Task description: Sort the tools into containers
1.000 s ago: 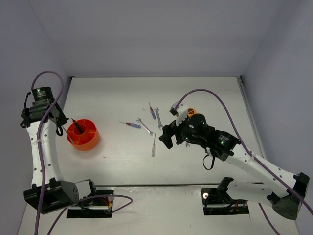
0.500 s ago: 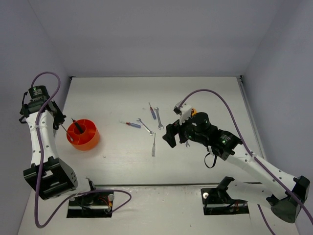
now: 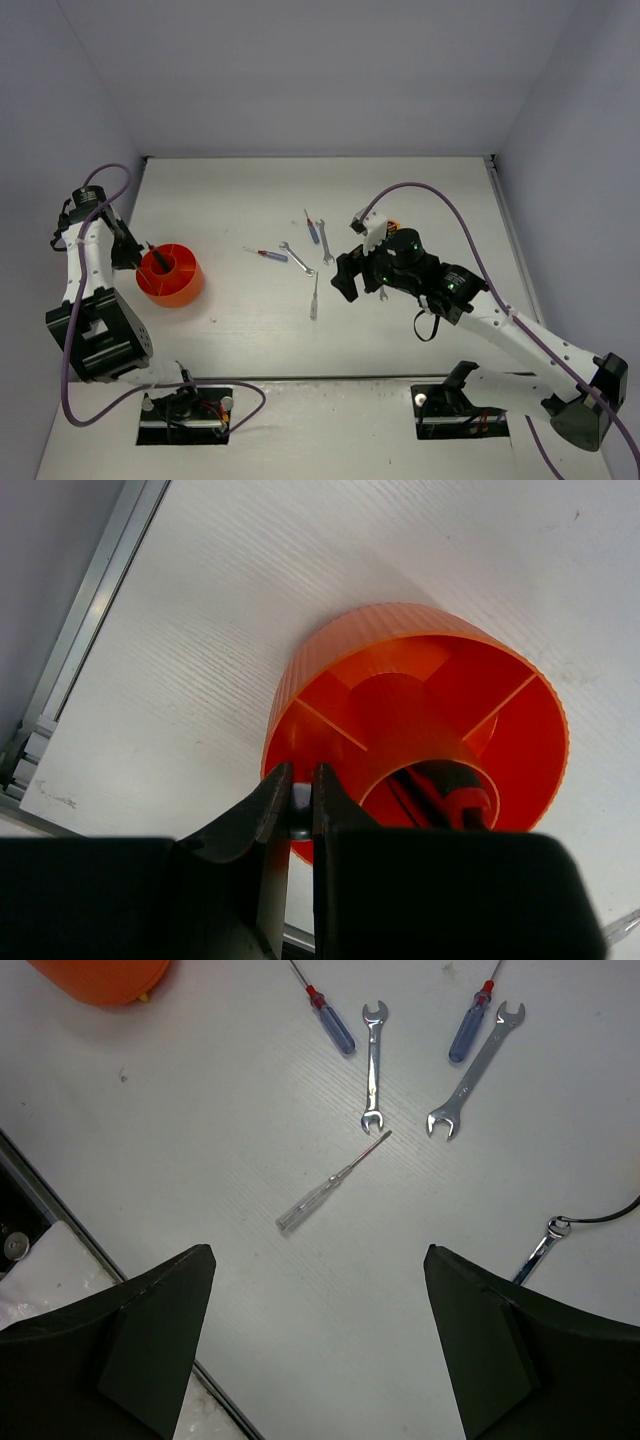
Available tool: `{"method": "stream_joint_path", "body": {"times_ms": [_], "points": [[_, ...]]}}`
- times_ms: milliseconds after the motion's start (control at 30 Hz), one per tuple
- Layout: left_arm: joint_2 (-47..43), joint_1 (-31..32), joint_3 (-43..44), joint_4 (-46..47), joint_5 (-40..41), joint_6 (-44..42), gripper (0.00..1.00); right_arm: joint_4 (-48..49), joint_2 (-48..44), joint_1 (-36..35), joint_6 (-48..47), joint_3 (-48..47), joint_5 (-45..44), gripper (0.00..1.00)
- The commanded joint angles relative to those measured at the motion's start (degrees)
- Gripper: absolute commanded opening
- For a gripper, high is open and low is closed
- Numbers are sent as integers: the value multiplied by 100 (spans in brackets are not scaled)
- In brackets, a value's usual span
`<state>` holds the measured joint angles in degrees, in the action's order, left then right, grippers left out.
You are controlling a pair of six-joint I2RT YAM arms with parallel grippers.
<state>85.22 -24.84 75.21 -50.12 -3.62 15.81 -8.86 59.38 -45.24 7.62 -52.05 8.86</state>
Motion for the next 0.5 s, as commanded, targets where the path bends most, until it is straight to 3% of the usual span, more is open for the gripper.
{"method": "stream_joint_path", "body": {"times_ms": [0,267,467], "points": [[36,-92,34,196,-28,4,2,189,94,71,30,5,-131,83],[-71,-150,-74,251,65,-11,43,119,289,94,140,49,-235,84],[-500,-144,242,196,45,97,62,22,325,124,343,29,-540,83]]}}
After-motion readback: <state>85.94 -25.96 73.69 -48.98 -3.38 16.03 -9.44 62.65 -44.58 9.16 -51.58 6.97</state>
